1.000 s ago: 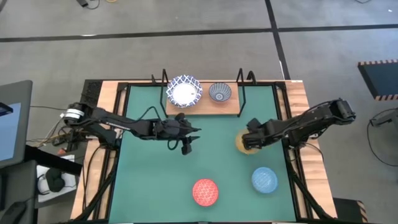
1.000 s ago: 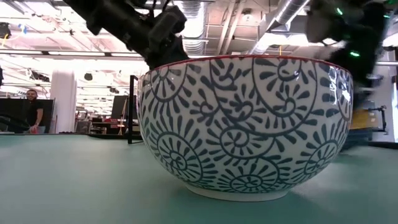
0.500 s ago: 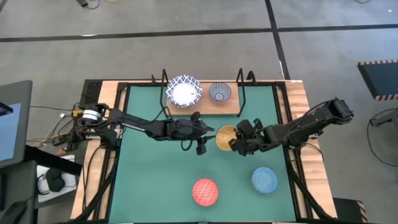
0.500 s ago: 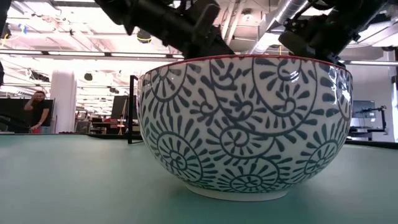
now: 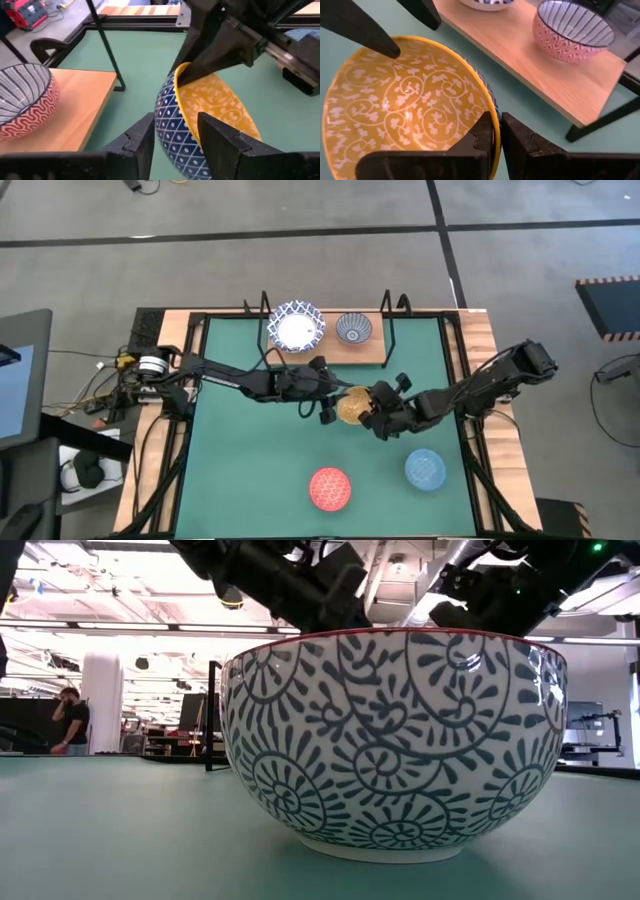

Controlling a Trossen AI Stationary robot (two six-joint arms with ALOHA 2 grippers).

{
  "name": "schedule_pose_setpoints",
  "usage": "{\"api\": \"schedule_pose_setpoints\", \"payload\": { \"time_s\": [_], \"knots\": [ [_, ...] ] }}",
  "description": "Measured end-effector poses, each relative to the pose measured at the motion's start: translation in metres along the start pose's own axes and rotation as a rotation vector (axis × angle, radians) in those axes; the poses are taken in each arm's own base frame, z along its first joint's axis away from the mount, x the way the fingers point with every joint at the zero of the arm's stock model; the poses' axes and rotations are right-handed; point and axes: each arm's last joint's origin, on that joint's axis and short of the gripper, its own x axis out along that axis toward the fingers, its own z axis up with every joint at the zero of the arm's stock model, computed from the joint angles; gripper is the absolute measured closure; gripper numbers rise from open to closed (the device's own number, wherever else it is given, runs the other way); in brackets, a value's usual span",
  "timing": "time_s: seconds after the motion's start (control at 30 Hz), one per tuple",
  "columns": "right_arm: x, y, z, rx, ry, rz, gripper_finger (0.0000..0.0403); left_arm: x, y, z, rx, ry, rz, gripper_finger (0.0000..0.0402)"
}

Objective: Place and stack bowls onto a shelf
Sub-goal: Stack the yellow patterned bowl on top of the blue patterned bowl on the shelf

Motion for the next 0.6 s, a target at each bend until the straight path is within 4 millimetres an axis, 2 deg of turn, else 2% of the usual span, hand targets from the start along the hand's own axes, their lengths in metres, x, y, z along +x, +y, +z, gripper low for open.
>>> {"api": "schedule_pose_setpoints", "payload": {
  "time_s": [0.2,0.37,0.47,0.6],
  "knots": [
    [0.0,0.001,0.006,-0.024,-0.059,-0.007,0.035,-0.001,0.0,-0.001,0.001,0.011,-0.037,0.0267],
    [-0.003,0.006,0.014,-0.099,-0.15,-0.024,0.0348,-0.001,0.004,-0.007,-0.009,0.075,0.076,0.027],
    [-0.004,0.008,0.016,-0.12,-0.184,-0.046,0.0348,-0.001,0.005,-0.007,0.009,0.074,0.121,0.0292],
    [-0.005,0.008,0.018,-0.116,-0.215,-0.083,0.0347,0.0,0.007,-0.004,0.008,0.05,0.14,0.035]
  ]
}}
